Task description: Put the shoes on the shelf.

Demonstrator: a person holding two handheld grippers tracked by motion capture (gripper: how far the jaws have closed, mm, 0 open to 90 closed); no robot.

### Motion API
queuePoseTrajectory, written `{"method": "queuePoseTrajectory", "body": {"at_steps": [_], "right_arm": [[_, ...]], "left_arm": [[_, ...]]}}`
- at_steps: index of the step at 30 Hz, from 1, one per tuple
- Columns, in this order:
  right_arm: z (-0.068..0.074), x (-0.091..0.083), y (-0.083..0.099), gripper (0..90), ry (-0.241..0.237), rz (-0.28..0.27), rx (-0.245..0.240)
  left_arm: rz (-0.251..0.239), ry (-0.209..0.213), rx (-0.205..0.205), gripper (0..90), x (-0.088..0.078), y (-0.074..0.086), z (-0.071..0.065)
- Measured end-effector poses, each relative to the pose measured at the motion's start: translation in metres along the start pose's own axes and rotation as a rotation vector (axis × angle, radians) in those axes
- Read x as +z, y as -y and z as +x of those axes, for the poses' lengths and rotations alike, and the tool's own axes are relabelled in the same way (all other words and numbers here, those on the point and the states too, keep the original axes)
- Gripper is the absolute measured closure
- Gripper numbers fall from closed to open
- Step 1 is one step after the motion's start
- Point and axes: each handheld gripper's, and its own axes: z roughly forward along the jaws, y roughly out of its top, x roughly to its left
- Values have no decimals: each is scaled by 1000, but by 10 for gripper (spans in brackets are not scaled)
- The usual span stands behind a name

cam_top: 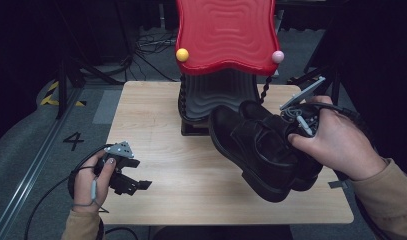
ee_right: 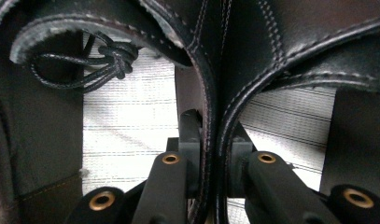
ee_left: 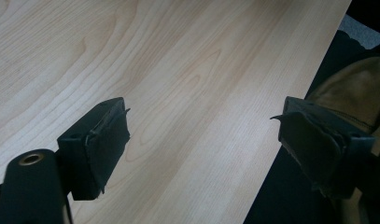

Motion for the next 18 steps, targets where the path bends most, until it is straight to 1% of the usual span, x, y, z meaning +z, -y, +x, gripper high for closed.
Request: {"method": "queuePoseTrajectory", "body": {"at_steps": [7, 9, 11, 13, 16, 18], "right_arm": [[1, -23, -7, 816, -9, -18, 13], [0, -25, -8, 816, -11, -17, 14], [1, -34, -11, 815, 7, -24, 14], [2, -42, -13, 815, 13, -24, 14], [0, -53, -17, 815, -6, -24, 25], [1, -60, -18, 815, -1, -22, 27]], "left_arm": [[-4, -3, 0, 167, -2, 1, 0], [-7, -1, -3, 167, -2, 1, 0], [-8, 2, 2, 167, -2, 1, 0], [-5, -3, -2, 166, -2, 1, 0], [-2, 1, -3, 166, -2, 1, 1], [-5, -1, -2, 167, -3, 2, 1]]}}
